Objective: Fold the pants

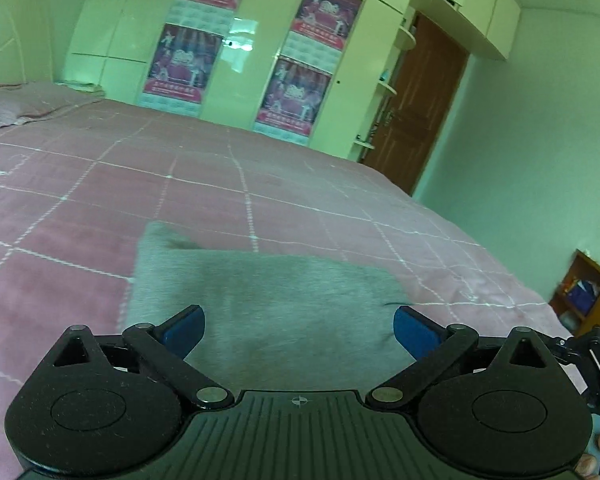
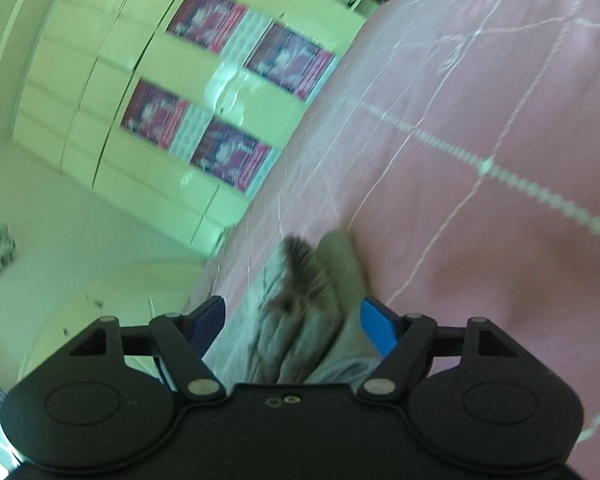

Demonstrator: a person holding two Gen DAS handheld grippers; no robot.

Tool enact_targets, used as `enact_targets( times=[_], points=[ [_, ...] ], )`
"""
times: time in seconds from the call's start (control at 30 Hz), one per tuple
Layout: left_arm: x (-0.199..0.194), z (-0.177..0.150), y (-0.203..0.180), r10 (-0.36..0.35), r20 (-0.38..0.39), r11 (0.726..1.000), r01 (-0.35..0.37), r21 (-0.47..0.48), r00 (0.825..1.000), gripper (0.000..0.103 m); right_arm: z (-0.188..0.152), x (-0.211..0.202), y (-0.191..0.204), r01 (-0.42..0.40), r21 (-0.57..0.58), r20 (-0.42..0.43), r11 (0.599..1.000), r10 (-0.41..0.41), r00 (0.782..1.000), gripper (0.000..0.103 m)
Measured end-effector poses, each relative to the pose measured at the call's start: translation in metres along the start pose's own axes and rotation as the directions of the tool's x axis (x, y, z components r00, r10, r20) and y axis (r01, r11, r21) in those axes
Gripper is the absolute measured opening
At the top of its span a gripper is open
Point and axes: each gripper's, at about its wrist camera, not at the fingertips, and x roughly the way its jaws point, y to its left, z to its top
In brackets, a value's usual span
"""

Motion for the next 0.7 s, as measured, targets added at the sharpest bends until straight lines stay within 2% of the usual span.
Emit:
enact_targets(
  times=[0.07, 0.27, 0.47, 0.7],
  points=[
    [-0.003, -0.001, 0.015, 0.026, -0.009, 0.999, -0.026, -0.019, 1.0, 0.101, -0.006, 0.008, 0.006, 0.001, -0.008, -0.032, 1.0, -0.001, 0.999, 0.064],
    [-0.015, -0.011, 0.041, 0.086, 0.011, 0.996, -0.086, -0.034, 0.996, 0.101, -0.014, 0.018, 0.018, 0.052, -0.044, -0.083, 0.998, -0.056, 0.995, 0.064],
    [-0.037, -0.033, 0.08, 0.158, -0.031, 0.986, -0.159, -0.048, 0.987, 0.101, -0.012, 0.045, 0.026, 0.109, -0.015, -0.11, 0.994, -0.11, 0.988, 0.064],
    [-0.044, -0.058, 0.083, 0.138, -0.109, 0.99, -0.132, 0.058, 0.984, 0.101, -0.019, 0.059, 0.034, 0.158, -0.017, -0.115, 0.987, -0.159, 0.981, 0.065]
  ],
)
